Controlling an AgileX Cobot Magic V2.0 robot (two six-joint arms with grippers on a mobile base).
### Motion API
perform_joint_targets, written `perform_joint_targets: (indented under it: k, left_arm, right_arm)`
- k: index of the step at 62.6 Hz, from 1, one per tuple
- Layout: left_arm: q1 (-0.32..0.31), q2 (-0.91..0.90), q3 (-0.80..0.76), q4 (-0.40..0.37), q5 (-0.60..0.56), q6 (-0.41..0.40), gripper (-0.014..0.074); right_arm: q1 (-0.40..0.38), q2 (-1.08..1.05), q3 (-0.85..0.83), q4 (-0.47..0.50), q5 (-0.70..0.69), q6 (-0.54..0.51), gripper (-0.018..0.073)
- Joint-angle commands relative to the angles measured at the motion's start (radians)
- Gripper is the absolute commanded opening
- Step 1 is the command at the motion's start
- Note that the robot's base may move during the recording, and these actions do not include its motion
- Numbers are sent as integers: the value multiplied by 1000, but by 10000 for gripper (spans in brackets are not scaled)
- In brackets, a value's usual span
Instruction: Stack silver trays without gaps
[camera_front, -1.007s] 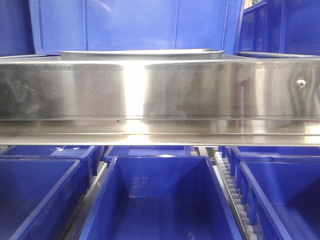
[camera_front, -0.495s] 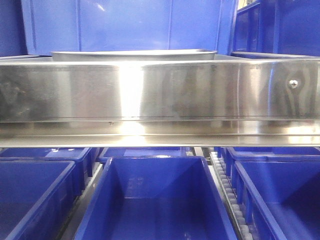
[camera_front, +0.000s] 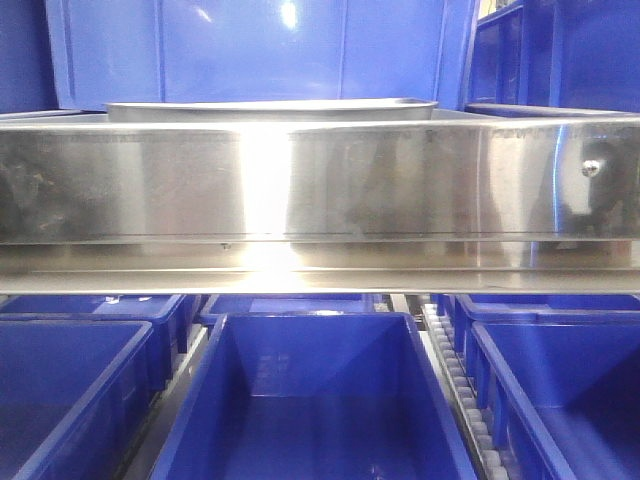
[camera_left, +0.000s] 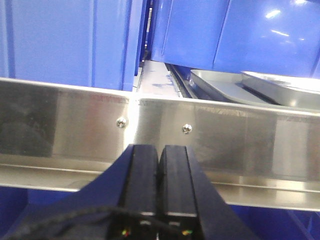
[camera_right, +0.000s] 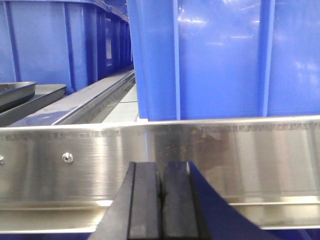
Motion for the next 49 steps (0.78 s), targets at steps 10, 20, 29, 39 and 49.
perform_joint_targets:
  k: [10,20,29,39,49]
  left_arm:
    - [4,-36,-4,-9,-90,2,-48]
    - [4,-36,-4,-9,-90,2,-48]
    - [4,-36,-4,-9,-90,2,-48]
    - [4,-36,-4,-9,-90,2,-48]
    - [4,-36,-4,-9,-90,2,-48]
  right_arm:
    - [-5,-19,1,-1,-97,-11,48]
    - [-5,-19,1,-1,-97,-11,48]
    - [-5,-19,1,-1,-97,-11,48]
    - [-5,-19,1,-1,-97,-11,48]
    - [-5,-19,1,-1,-97,-11,48]
